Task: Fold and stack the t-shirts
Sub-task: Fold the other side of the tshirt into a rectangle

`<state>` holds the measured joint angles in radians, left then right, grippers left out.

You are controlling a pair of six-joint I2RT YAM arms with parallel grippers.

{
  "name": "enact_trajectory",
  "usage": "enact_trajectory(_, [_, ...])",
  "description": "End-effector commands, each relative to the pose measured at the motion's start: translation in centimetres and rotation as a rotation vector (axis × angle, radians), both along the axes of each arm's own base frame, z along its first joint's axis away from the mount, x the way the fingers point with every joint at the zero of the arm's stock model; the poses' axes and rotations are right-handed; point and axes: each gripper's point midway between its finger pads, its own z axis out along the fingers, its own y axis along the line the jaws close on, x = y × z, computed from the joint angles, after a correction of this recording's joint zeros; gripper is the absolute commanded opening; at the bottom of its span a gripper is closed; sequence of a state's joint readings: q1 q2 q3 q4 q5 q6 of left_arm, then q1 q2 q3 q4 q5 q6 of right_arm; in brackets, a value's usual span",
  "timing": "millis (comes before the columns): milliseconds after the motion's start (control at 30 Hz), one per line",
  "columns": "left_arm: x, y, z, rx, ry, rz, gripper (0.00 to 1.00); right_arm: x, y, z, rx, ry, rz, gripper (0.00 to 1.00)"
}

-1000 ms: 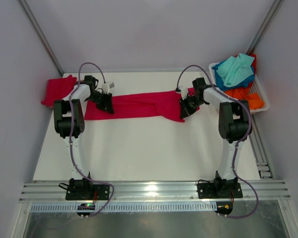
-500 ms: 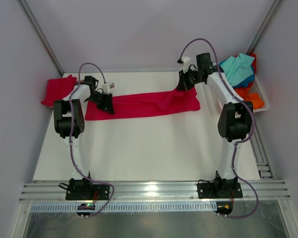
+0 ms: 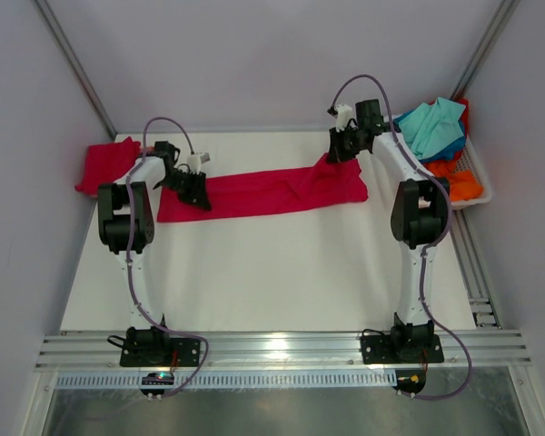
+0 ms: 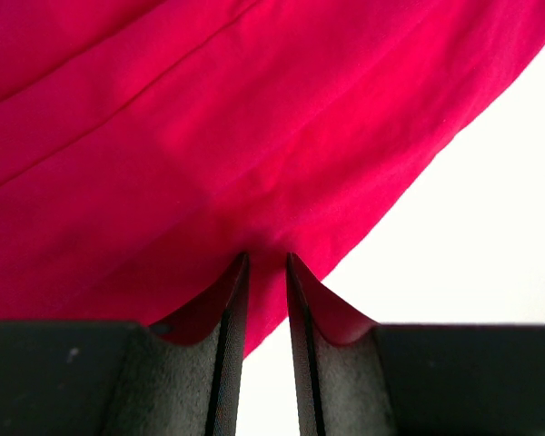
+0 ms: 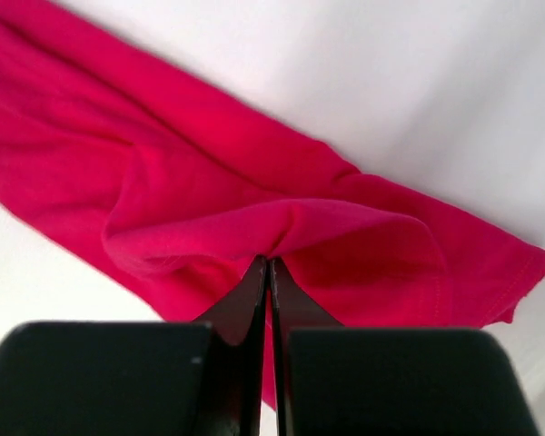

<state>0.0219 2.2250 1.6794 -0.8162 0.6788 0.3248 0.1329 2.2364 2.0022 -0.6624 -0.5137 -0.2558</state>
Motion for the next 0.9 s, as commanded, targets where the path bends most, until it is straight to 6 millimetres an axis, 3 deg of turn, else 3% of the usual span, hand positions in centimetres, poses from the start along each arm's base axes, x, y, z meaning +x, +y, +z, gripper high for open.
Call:
enact_trajectory(0, [-2.0, 0.2, -1.8, 0.042, 0.053, -0.027, 0.25, 4.2, -1.3, 3.7, -0.01, -0.138, -0.166, 0.03])
enact_trajectory(100, [-2.2, 0.3, -1.6, 0.044, 0.053, -0.028, 0.26, 5.9, -2.2, 3.8, -0.023, -0.182, -0.244, 0.03])
enact_trajectory(133, [-2.3, 0.3, -1.7, 0.046, 0.058, -0.028, 0.25, 7.4, -2.6, 4.5, -0.019, -0.236, -0.298, 0.03])
enact_trajectory(300, [-2.3, 0.2, -1.6, 0.043, 0.061, -0.025, 0.25, 9.1, -3.1, 5.7, 0.001, -0.276, -0.378, 0.07])
enact_trajectory(333, [-2.3, 0.2, -1.6, 0.041, 0.064, -0.026, 0.25, 9.3, -3.1, 5.1, -0.003, -0.267, -0.377, 0.19])
enact_trajectory(367, [-2.3, 0.1, -1.6, 0.04, 0.064, -0.027, 0.25, 9.4, -2.8, 5.5, 0.005, -0.276, -0.359, 0.42])
enact_trajectory(400, [-2.3, 0.2, -1.6, 0.04, 0.065, -0.024, 0.25, 9.5, -2.8, 5.3, -0.009, -0.285, -0.349, 0.98])
enact_trajectory(533, [-2.4, 0.1, -1.5, 0.035, 0.069, -0.026, 0.25, 9.5, -2.9, 5.1, -0.089, -0.327, -0.298, 0.99])
enact_trajectory(633, [-2.4, 0.1, -1.5, 0.038, 0.07, -0.027, 0.25, 8.3, -3.1, 4.1, -0.119, -0.326, -0.267, 0.99])
enact_trajectory(767, [-2.5, 0.2, -1.6, 0.046, 0.072, -0.03, 0.25, 4.7, -2.7, 4.5, -0.121, -0.32, -0.181, 0.99])
enact_trajectory(867, [-2.5, 0.3, -1.5, 0.05, 0.07, -0.031, 0.25, 1.6, -2.2, 3.4, -0.125, -0.248, -0.08, 0.99])
